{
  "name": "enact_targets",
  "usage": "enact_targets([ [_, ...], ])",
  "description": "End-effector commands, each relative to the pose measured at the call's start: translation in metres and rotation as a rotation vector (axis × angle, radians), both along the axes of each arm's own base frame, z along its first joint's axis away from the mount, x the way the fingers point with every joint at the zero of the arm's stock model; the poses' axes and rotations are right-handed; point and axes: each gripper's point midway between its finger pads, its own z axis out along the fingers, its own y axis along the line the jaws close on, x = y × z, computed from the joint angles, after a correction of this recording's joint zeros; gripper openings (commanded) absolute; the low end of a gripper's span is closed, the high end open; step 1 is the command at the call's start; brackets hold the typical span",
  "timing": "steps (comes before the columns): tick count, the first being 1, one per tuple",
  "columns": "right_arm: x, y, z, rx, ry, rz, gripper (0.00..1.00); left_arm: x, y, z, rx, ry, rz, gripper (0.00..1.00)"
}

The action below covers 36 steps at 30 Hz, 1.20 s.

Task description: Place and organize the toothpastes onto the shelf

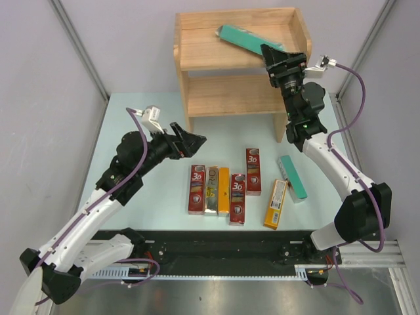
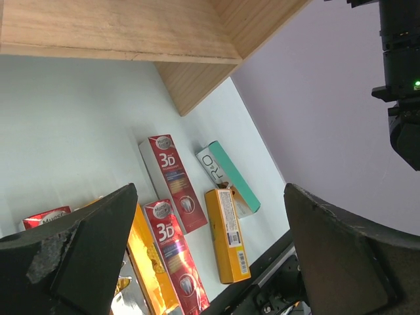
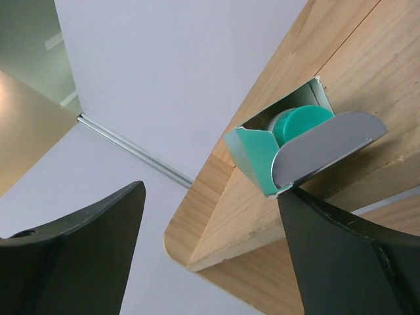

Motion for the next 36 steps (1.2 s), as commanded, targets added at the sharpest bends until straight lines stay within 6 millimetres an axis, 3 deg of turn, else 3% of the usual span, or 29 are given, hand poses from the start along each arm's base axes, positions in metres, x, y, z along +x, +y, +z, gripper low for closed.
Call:
enact_targets([
  [1, 0.008, -0.007, -0.008, -0.094, 0.027, -0.081, 0.89, -0.002, 0.005, 0.000, -0.008, -0.004, 0.017, 1.00],
  [9, -0.004, 0.024, -0.010, -0.256, 0.014, 0.022, 0.89, 0.000, 0.006, -0.005, 0.008, 0.008, 0.018, 1.00],
  [18, -0.013, 0.061, -0.009, -0.433, 0.038, 0.146, 0.89, 0.008, 0.003, 0.009, 0.031, -0.005, 0.013, 1.00],
  [19, -0.016, 0.065, -0.002, -0.440, 0.022, 0.170, 0.89, 0.010, 0.002, 0.007, 0.036, -0.001, 0.012, 1.00],
  [22, -0.013, 0.077, -0.013, -0.475, 0.045, 0.223, 0.89, 0.011, 0.001, 0.012, 0.037, -0.008, 0.007, 1.00],
  [25, -0.015, 0.086, -0.010, -0.499, 0.026, 0.271, 0.89, 0.013, 0.001, 0.017, 0.036, -0.015, 0.007, 1.00],
  [28, -0.023, 0.095, -0.003, -0.551, -0.003, 0.316, 0.89, 0.014, 0.000, 0.021, 0.042, -0.022, 0.004, 1.00],
  [29, -0.028, 0.095, 0.017, -0.562, -0.047, 0.315, 0.89, 0.016, -0.001, 0.019, 0.047, -0.016, 0.002, 1.00],
  [31, -0.028, 0.098, 0.012, -0.616, -0.030, 0.329, 0.89, 0.018, -0.002, 0.021, 0.051, -0.019, -0.001, 1.00],
  [32, -0.031, 0.098, 0.020, -0.625, -0.054, 0.325, 0.89, 0.019, -0.003, 0.020, 0.054, -0.016, -0.005, 1.00],
  [36, -0.035, 0.069, 0.056, -0.651, -0.114, 0.160, 0.89, 0.019, -0.006, 0.014, 0.062, -0.006, -0.018, 1.00],
])
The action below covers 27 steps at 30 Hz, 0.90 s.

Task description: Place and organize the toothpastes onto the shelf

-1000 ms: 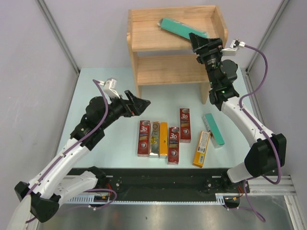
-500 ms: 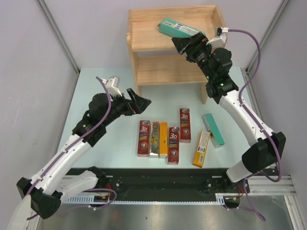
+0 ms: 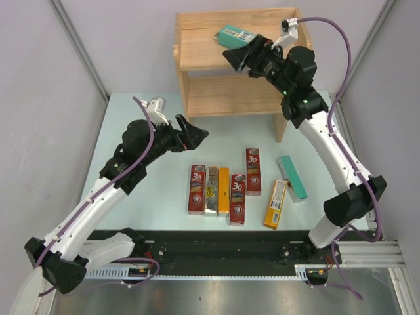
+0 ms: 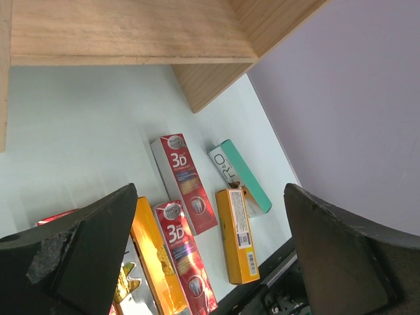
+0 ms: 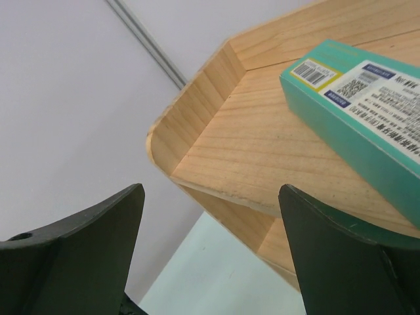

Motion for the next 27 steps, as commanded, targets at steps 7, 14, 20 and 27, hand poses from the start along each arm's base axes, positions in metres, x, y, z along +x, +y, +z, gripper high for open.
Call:
enact_targets([
  [7, 0.015, -0.081, 0.066, -0.086, -0.168, -0.269, 0.89, -0.002, -0.003, -0.004, 0.006, -0.008, -0.032, 1.00],
  [14, 0.043, -0.135, 0.062, -0.079, -0.150, -0.369, 0.89, -0.003, 0.000, -0.027, 0.032, 0.031, -0.024, 1.00],
  [20, 0.077, -0.149, 0.019, -0.053, -0.038, -0.293, 0.89, -0.006, 0.000, -0.044, 0.020, 0.068, -0.019, 1.00],
  [27, 0.083, -0.138, 0.000, -0.036, -0.005, -0.200, 0.88, -0.008, 0.000, -0.057, 0.012, 0.092, -0.022, 1.00],
])
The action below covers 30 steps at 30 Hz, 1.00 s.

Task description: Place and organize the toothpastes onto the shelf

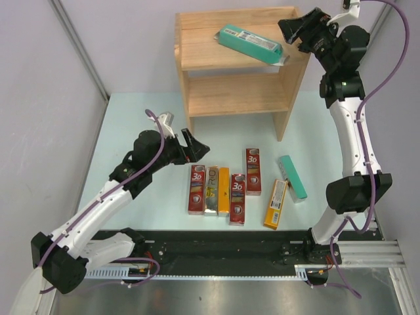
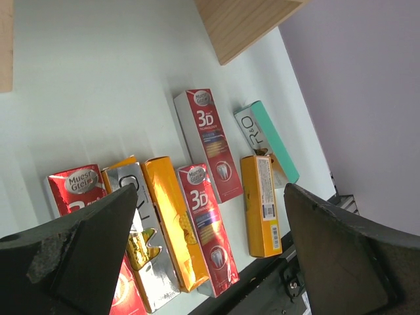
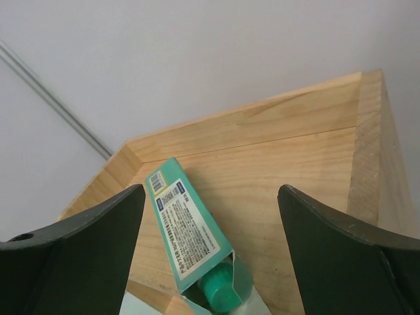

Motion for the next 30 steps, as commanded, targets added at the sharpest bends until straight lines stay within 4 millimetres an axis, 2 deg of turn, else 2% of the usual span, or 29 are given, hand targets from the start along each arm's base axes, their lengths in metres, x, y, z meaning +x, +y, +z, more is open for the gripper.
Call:
enact_targets([
  [1, 0.011, 0.015, -0.037, 0.004, 0.093, 0.085, 0.88, -0.002, 0.001, 0.014, -0.046, -0.035, 0.000, 1.00],
  [3, 0.009, 0.015, -0.039, -0.007, 0.096, 0.079, 0.88, -0.002, 0.002, 0.013, -0.043, -0.035, 0.004, 1.00],
  [4, 0.001, 0.022, -0.039, -0.027, 0.093, 0.076, 0.88, -0.002, 0.003, 0.012, -0.041, -0.032, 0.009, 1.00],
  [6, -0.001, 0.024, -0.043, -0.066, 0.091, 0.035, 0.89, -0.002, 0.003, 0.012, -0.040, -0.033, 0.009, 0.99],
  [7, -0.006, 0.032, -0.043, -0.084, 0.088, 0.033, 0.89, -0.002, 0.002, 0.012, -0.041, -0.032, 0.006, 1.00],
  [12, -0.004, 0.032, -0.055, -0.143, 0.119, -0.053, 0.89, -0.004, 0.004, 0.010, -0.039, -0.026, 0.006, 1.00],
  [16, -0.006, 0.036, -0.060, -0.146, 0.128, -0.043, 0.89, -0.006, 0.006, 0.013, -0.041, -0.036, 0.013, 1.00],
  [19, -0.012, 0.045, -0.064, -0.154, 0.135, -0.023, 0.89, -0.006, 0.008, 0.012, -0.036, -0.034, 0.019, 1.00],
  [30, -0.045, 0.101, -0.076, -0.176, 0.151, 0.092, 0.89, -0.007, 0.010, 0.009, -0.028, -0.033, 0.025, 1.00],
])
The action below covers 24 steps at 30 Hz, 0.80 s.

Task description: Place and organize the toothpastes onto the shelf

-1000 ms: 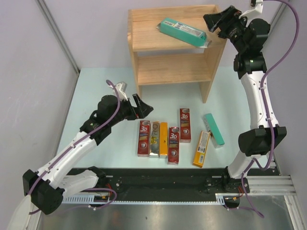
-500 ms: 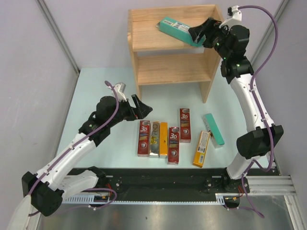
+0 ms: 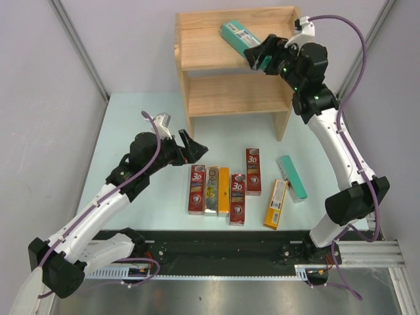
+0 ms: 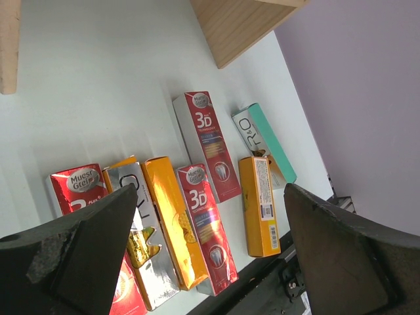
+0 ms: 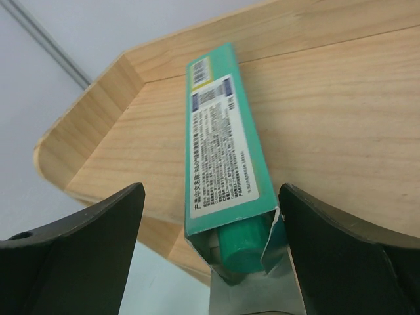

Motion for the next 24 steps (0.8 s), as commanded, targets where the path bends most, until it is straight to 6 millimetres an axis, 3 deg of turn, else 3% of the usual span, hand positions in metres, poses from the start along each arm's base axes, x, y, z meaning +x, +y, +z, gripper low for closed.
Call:
enact_targets([
  [1, -0.017, 0.022, -0.017, -0.020, 0.056, 0.041, 0.89, -0.001, 0.004, 0.007, -0.018, -0.019, 0.017, 1.00],
  [6, -0.017, 0.038, -0.019, -0.013, 0.060, 0.060, 0.89, -0.003, 0.005, 0.007, -0.020, -0.018, 0.016, 1.00],
  [16, -0.007, 0.051, -0.025, -0.021, 0.063, 0.047, 0.89, -0.004, 0.010, 0.007, -0.011, -0.021, 0.026, 1.00],
  [24, 0.006, 0.052, -0.032, -0.070, 0.073, -0.012, 0.91, -0.004, 0.012, 0.006, -0.005, -0.023, 0.032, 1.00],
])
